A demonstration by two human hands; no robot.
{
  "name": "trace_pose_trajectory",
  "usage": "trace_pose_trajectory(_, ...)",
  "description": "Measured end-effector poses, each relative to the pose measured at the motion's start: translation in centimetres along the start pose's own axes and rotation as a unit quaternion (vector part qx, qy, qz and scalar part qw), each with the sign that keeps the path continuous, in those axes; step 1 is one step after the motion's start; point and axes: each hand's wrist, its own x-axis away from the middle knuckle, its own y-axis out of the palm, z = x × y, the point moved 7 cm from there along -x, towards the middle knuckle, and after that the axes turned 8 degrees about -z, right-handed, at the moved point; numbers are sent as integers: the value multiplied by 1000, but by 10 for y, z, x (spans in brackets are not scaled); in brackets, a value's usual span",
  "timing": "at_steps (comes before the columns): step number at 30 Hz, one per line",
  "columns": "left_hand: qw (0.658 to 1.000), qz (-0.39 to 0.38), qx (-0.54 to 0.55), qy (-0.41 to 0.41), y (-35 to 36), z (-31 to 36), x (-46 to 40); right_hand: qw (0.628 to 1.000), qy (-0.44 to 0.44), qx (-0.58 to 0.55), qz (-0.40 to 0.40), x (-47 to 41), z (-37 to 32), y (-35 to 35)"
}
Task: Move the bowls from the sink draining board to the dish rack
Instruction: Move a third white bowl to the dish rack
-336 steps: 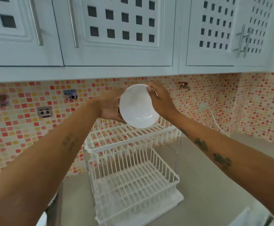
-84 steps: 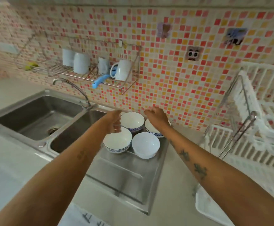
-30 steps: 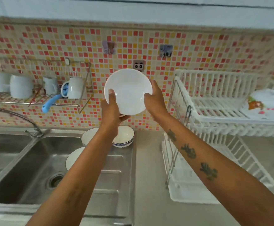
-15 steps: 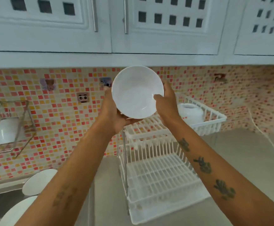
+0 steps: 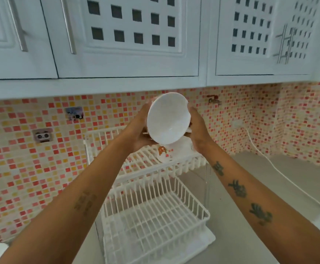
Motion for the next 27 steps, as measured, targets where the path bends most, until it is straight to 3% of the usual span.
trace_pose_trajectory(2, 989, 33, -133, 48, 3, 7, -13, 999, 10, -28, 11, -11, 9, -12)
trace_pose_trajectory(4, 957, 73, -256, 116, 7, 15, -24, 998, 27, -47, 24, -24, 19, -26)
trace_pose_trajectory(9, 899, 63, -386, 197, 20, 3, -52, 997, 77, -12, 16, -41, 34, -44)
trace_pose_trajectory(15, 864, 49, -462, 194, 24, -20, -68, 987, 144, 72, -13, -52, 63, -51)
trace_pose_trajectory(27, 845, 25, -524, 105, 19, -52, -78, 965, 219, 115, -88, -59, 91, -41)
